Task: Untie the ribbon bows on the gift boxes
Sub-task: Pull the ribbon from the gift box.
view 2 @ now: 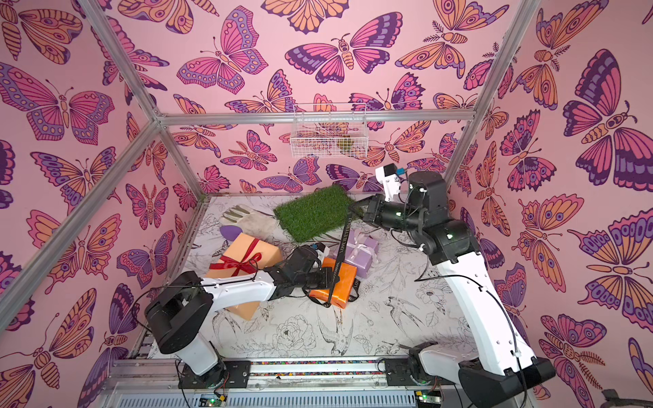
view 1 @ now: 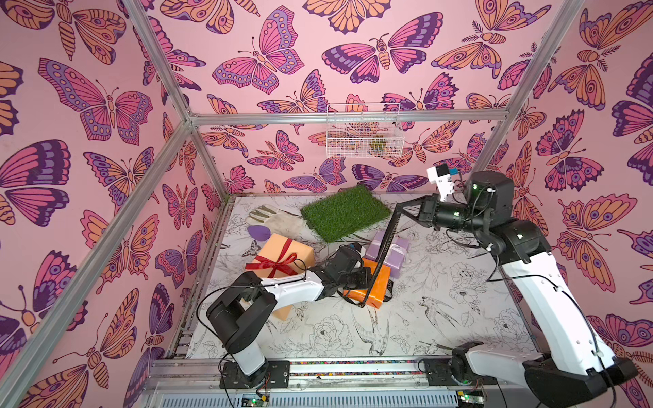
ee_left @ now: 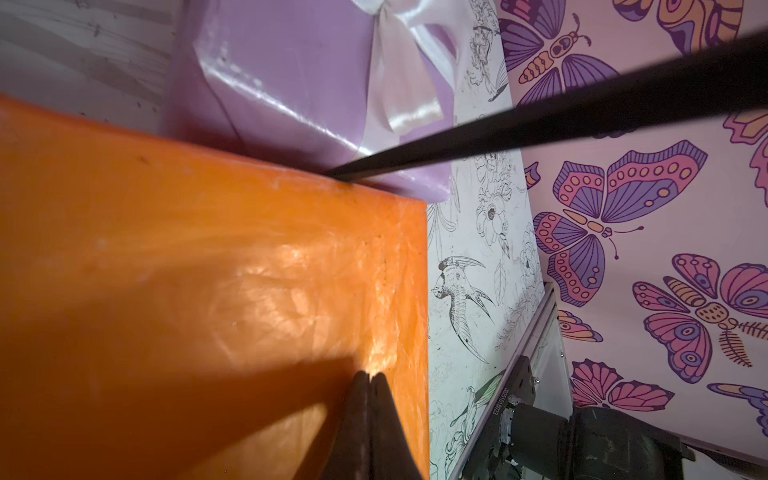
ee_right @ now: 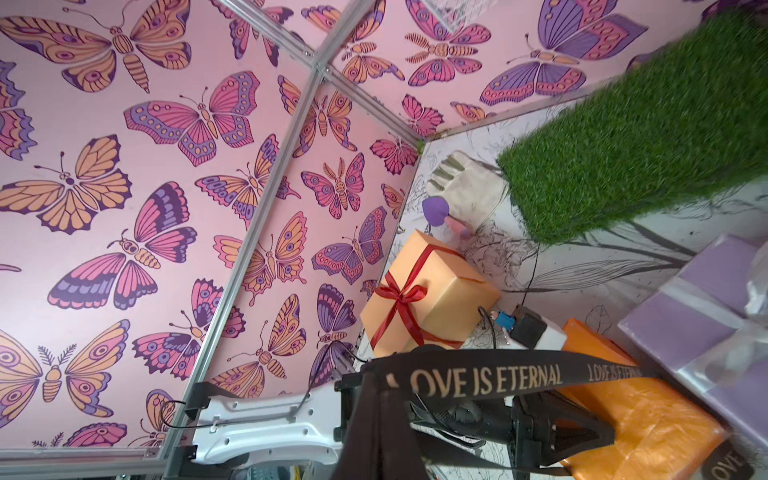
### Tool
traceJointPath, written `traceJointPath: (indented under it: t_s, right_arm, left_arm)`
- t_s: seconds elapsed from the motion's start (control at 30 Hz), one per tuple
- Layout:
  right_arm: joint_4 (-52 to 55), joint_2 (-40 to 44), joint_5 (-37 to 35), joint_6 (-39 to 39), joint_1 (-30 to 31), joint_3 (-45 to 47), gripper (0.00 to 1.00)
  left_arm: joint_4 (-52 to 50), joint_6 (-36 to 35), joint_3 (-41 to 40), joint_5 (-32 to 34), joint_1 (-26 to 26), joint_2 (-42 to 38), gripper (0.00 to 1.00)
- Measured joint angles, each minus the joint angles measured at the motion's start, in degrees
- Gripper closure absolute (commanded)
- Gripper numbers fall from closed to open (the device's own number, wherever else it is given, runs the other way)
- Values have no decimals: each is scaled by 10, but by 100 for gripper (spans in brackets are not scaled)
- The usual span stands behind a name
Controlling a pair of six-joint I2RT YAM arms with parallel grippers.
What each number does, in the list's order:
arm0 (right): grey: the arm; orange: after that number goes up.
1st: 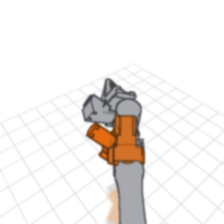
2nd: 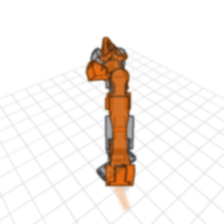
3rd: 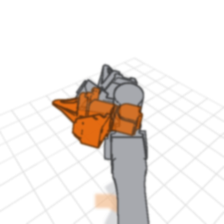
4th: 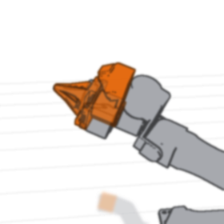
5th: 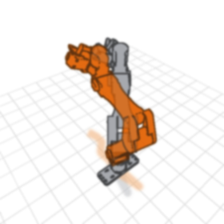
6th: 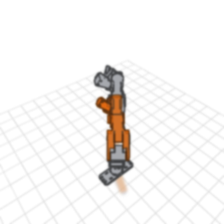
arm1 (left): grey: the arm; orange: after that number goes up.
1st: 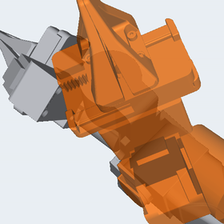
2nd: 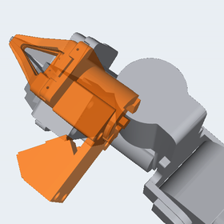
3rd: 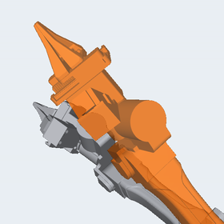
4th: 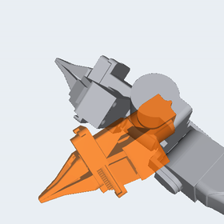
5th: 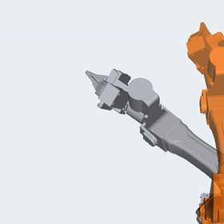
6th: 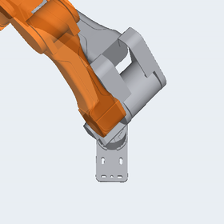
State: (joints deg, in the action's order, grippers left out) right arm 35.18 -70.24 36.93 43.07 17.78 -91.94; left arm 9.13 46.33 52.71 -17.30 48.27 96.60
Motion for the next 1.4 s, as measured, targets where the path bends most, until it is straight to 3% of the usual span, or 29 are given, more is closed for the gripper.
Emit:
traceJointPath:
  t_s: [0.33, 0.57, 0.67, 0.73, 0.97, 1.1, 1.13, 1.17, 1.4]
  right_arm:
    - [24, -12, 2, 5, -32, -73, 100]
    - [-87, 15, 28, 16, -36, 51, 100]
    - [-129, 16, 40, 22, -36, 124, 100]
    - [-136, 14, 45, 21, -36, 158, 100]
    - [-135, 4, 68, 8, -19, 161, 100]
    - [-119, -7, 71, -12, 20, 125, 100]
    - [-116, -8, 71, -15, 28, 120, 100]
    - [-114, -9, 70, -17, 36, 117, 100]
    - [-84, -31, 33, -42, 82, 107, 100]
  left_arm:
    - [18, 0, 0, -14, -9, 3, 100]
    - [10, 2, 0, -17, -11, 9, 98]
    - [7, 3, 1, -25, -15, 9, 74]
    - [-1, 4, 4, -37, -18, 0, 64]
    - [-119, -49, -4, -42, -64, -89, 49]
    - [-159, -125, -2, -39, -81, -165, 22]
    - [-164, -141, 1, -40, -81, -179, 7]
    - [-170, -162, 6, -40, -81, -193, 0]
    - [-162, -245, 35, -17, -66, -258, 0]
